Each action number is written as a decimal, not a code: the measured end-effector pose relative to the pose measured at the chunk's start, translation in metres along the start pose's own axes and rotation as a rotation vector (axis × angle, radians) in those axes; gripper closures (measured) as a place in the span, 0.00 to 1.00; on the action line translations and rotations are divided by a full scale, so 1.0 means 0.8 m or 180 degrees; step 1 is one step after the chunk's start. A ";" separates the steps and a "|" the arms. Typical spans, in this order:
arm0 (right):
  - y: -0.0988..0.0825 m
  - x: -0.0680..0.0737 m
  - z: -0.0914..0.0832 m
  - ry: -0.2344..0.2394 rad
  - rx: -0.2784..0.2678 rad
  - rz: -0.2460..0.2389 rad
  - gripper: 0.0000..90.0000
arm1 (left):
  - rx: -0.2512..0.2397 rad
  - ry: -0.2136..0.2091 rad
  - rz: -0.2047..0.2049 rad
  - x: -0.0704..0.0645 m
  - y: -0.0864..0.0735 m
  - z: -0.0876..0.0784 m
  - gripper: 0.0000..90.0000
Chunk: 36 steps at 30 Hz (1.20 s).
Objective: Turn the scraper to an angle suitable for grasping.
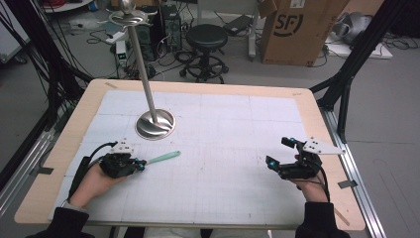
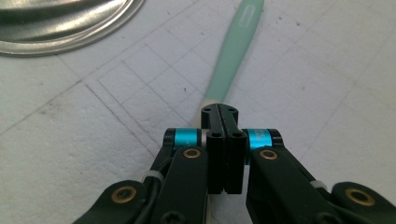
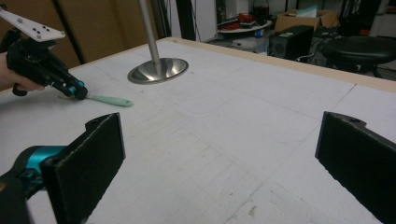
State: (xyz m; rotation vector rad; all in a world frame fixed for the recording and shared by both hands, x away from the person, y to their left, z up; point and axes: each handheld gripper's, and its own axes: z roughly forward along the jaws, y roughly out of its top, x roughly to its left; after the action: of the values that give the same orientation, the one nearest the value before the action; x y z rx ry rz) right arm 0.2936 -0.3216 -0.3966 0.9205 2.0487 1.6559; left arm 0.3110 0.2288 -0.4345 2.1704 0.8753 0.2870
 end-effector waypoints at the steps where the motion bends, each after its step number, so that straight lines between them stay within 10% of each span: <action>1: 0.000 0.000 -0.001 -0.0001 -0.0002 0.0007 0.00 | -0.0101 -0.0021 0.0005 0.000 0.002 -0.004 1.00; 9: 0.000 -0.001 0.000 -0.0010 0.0008 0.0004 0.00 | -0.0499 -0.0179 0.0035 -0.005 0.018 -0.028 0.89; 21: 0.004 -0.004 0.005 0.0043 -0.0041 0.0011 0.00 | -0.0825 -0.0373 0.0416 -0.011 0.023 -0.042 0.37; 36: 0.015 -0.009 0.018 0.0100 -0.0125 0.0018 0.00 | -0.0817 -0.0260 0.0555 0.007 0.041 -0.054 0.18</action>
State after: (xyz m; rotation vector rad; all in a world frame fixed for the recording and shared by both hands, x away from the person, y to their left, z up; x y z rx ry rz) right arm 0.3110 -0.3146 -0.3894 0.8935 2.0281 1.7176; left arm 0.3119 0.2421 -0.3813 2.0050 0.5705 0.3727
